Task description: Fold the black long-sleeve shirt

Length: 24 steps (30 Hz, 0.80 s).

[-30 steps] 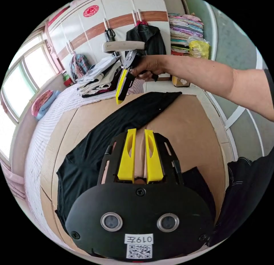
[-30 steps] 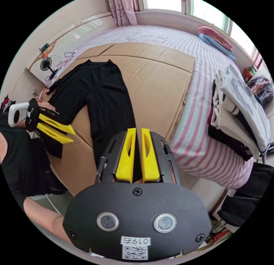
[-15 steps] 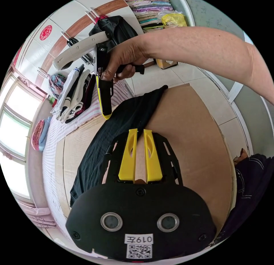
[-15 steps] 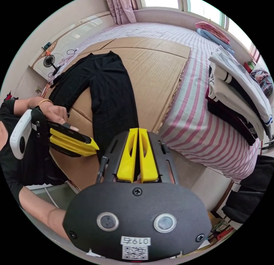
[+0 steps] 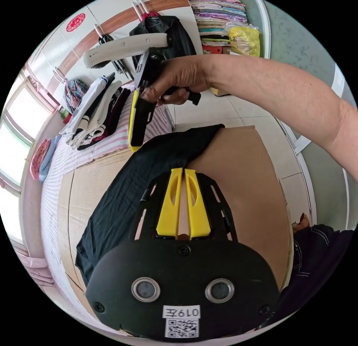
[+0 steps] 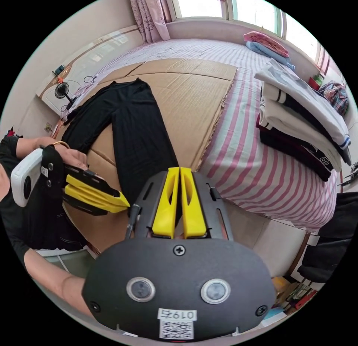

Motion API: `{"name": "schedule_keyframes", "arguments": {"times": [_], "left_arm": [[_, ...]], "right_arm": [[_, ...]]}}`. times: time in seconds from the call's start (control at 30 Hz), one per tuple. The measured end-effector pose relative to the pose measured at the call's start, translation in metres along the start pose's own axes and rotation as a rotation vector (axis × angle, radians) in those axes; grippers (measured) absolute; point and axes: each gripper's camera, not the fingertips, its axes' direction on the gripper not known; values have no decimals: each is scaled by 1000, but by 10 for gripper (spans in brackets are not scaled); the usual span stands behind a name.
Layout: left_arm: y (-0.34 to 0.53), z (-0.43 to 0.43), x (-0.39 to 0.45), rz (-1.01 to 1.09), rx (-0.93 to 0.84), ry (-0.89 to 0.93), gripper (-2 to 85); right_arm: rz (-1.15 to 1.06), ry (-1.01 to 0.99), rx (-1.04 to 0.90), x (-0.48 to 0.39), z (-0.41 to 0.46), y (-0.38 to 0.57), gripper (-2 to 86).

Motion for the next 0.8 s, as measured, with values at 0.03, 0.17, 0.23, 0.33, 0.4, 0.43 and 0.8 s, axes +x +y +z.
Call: {"name": "schedule_keyframes", "arguments": {"times": [0.03, 0.17, 0.23, 0.33, 0.4, 0.43, 0.8], "left_arm": [[4, -2, -2, -8, 6, 22, 20], [27, -21, -15, -53, 94, 111, 33], [33, -25, -18, -70, 129, 130, 36], [31, -20, -17, -55, 104, 90, 35], [29, -17, -16, -44, 108, 86, 31], [28, -17, -15, -38, 118, 94, 28], [40, -12, -17, -18, 54, 94, 10]], "right_arm": [[25, 0, 46, 2, -6, 15, 15], [144, -137, 159, 25, -13, 79, 60], [208, -238, 186, 42, -6, 106, 70], [271, -382, 271, 62, 2, 141, 77], [278, -422, 289, 66, 6, 152, 77], [277, -445, 286, 68, 10, 156, 73], [243, -400, 270, 56, 12, 174, -2]]}}
